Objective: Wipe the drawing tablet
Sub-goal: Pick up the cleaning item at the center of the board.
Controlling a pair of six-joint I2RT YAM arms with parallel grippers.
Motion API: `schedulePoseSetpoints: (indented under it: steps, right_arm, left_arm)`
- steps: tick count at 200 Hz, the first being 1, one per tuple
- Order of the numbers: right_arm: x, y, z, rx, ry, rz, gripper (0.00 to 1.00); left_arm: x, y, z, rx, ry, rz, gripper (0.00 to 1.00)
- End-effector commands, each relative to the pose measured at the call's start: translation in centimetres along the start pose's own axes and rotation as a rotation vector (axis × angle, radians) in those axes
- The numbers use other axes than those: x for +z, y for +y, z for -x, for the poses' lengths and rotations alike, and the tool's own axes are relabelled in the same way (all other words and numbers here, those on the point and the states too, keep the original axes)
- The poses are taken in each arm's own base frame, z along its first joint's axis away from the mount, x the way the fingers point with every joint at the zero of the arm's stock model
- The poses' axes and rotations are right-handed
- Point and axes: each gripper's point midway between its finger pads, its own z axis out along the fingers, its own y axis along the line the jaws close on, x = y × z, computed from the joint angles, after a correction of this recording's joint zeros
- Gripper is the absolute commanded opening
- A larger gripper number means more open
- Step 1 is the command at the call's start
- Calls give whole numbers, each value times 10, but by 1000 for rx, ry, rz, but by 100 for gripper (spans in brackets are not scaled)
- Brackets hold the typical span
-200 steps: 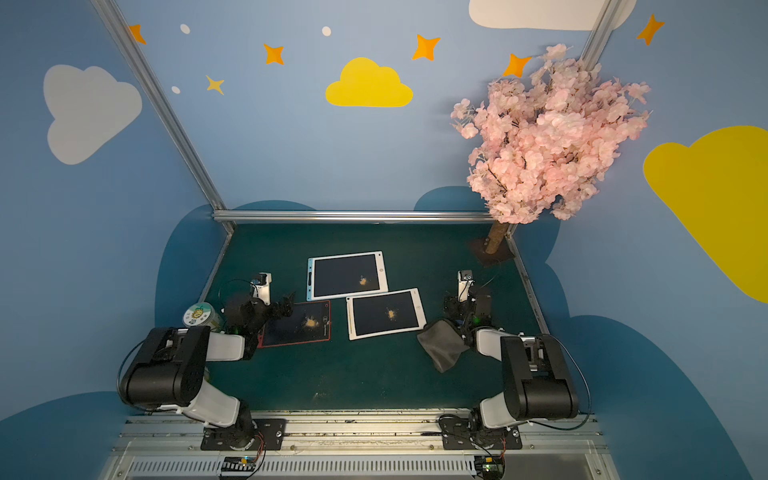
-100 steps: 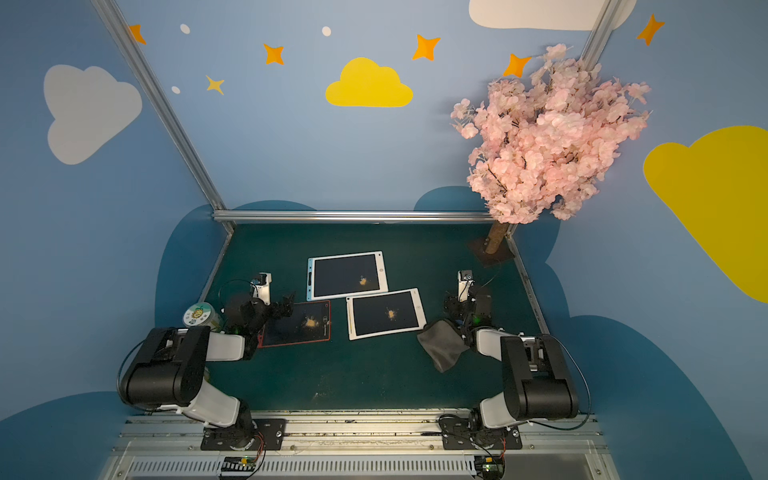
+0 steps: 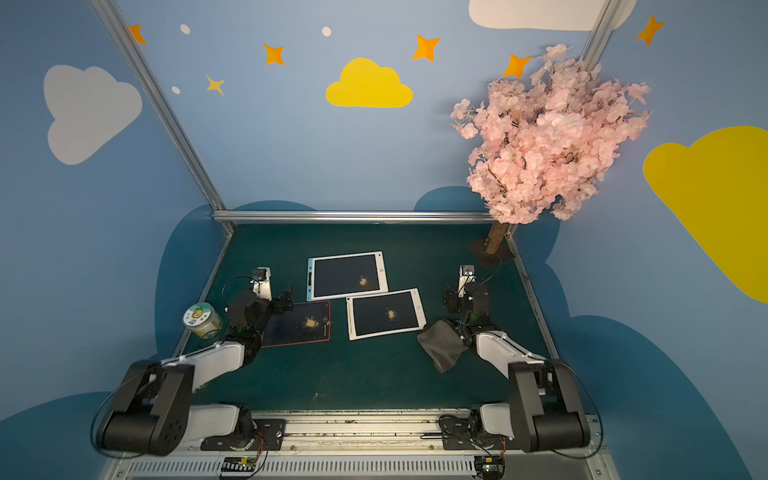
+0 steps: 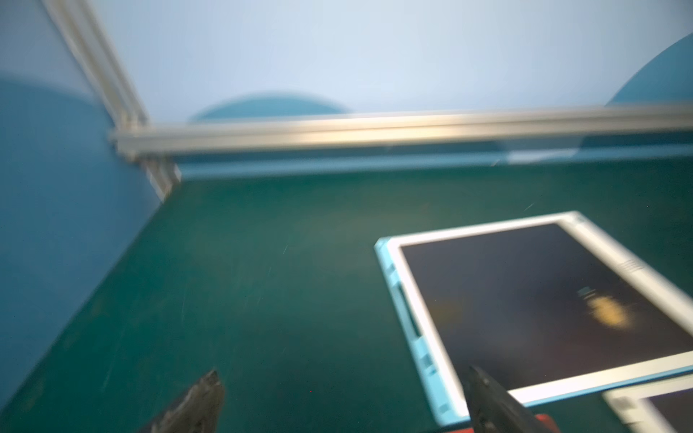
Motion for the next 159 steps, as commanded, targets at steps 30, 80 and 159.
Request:
schedulePoseSetpoints:
  steps: [30, 80, 159]
  right_arm:
    - [-18, 11, 34, 452, 288, 72, 97]
    - [-72, 42, -7, 493, 626, 232, 91]
    - [-164, 49, -79, 359, 964, 136, 92]
  left_arm:
    - [-48, -70, 52, -326, -121, -390, 100]
    - [-37, -96, 20, -457, 136, -424, 100]
    - [-4, -100, -39, -731, 303, -354, 100]
